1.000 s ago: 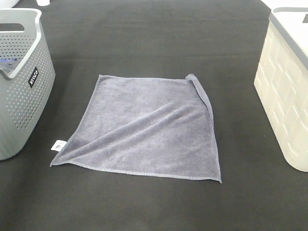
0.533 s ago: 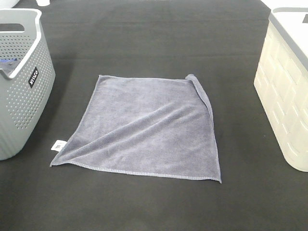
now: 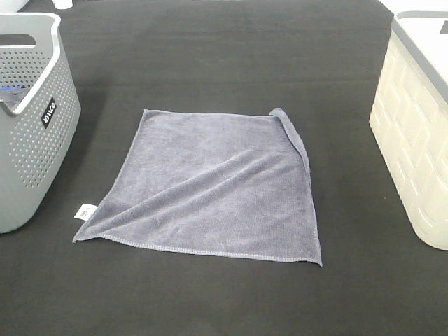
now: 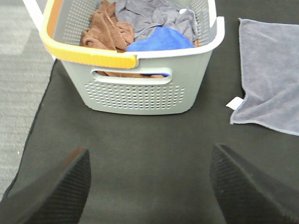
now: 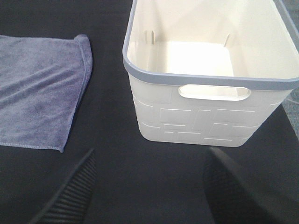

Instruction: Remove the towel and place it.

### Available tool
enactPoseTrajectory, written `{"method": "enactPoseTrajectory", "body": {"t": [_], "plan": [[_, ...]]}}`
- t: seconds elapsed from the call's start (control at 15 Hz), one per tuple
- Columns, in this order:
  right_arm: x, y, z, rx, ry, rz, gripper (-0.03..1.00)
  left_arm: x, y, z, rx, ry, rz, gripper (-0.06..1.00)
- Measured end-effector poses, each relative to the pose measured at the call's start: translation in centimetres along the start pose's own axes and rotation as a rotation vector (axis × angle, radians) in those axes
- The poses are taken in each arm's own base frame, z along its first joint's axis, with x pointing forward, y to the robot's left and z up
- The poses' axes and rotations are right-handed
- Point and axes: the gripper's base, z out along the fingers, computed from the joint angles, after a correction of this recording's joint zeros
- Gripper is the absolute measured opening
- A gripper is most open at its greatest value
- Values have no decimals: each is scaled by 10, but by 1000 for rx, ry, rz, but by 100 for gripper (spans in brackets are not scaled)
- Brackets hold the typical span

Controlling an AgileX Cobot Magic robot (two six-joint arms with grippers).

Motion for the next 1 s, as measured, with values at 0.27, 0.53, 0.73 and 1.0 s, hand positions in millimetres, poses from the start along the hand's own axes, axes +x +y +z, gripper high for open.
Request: {"method": "enactPoseTrajectory", "body": {"t": [0.27,0.53,0.73,1.0], "plan": [[37,0,9,0,-25,-13,64,51,6,3,10,-72,-3,68],[57,8,42,-59,97,-52,64,53,-9,19,141,-110,6,68],[63,16,60,-130,97,-70,64,55,-15,20,201,-102,66,68],[63,17,62,-145,82,-97,64,56,-18,19,231,-102,90,68]]}}
